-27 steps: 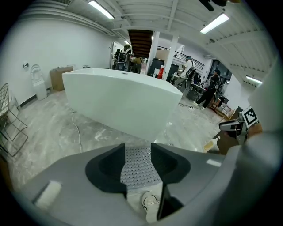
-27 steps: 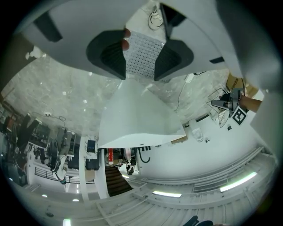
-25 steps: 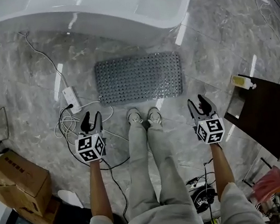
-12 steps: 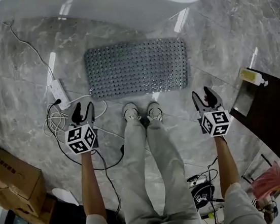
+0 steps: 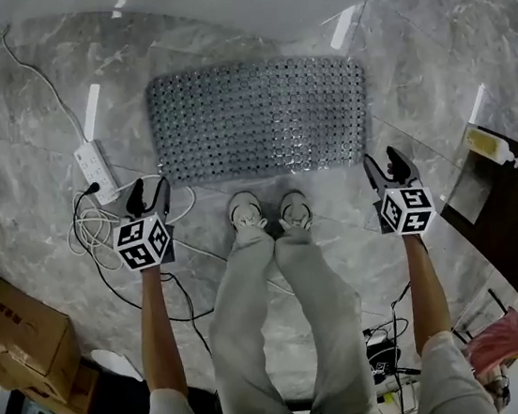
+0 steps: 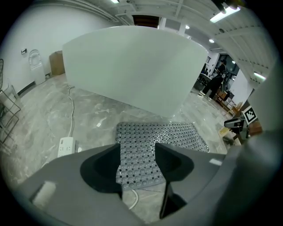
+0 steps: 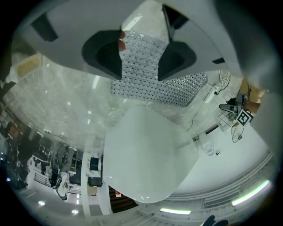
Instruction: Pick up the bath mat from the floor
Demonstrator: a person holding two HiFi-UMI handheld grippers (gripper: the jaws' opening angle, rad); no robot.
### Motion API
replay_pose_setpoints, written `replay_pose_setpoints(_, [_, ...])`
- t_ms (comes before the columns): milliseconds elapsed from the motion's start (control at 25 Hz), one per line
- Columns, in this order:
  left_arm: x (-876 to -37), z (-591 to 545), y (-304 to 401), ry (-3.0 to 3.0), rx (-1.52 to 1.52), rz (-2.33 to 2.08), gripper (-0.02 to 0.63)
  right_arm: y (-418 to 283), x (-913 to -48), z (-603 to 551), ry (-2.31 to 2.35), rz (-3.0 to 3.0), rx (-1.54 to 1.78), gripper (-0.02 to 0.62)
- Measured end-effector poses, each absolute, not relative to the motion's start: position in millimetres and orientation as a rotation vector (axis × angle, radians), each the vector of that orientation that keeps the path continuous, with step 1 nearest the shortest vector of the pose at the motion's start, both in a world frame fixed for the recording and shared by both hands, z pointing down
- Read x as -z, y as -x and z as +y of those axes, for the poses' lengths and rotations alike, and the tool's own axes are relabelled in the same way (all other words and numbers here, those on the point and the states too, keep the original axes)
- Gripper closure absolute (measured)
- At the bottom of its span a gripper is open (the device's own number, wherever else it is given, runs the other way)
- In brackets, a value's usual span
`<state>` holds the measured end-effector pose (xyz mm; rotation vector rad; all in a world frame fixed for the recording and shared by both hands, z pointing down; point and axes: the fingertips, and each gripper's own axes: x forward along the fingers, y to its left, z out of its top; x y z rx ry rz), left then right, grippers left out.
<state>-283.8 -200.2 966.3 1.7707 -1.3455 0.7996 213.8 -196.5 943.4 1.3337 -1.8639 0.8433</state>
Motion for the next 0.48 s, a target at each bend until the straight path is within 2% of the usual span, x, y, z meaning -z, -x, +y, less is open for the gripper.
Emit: replay_pose_setpoints(480, [-1079.1, -234.8, 305.0, -1.781, -0.864, -1.335, 0.346, -239.3, -1057.4, -220.2, -1.32, -1.814, -0.838, 0.357])
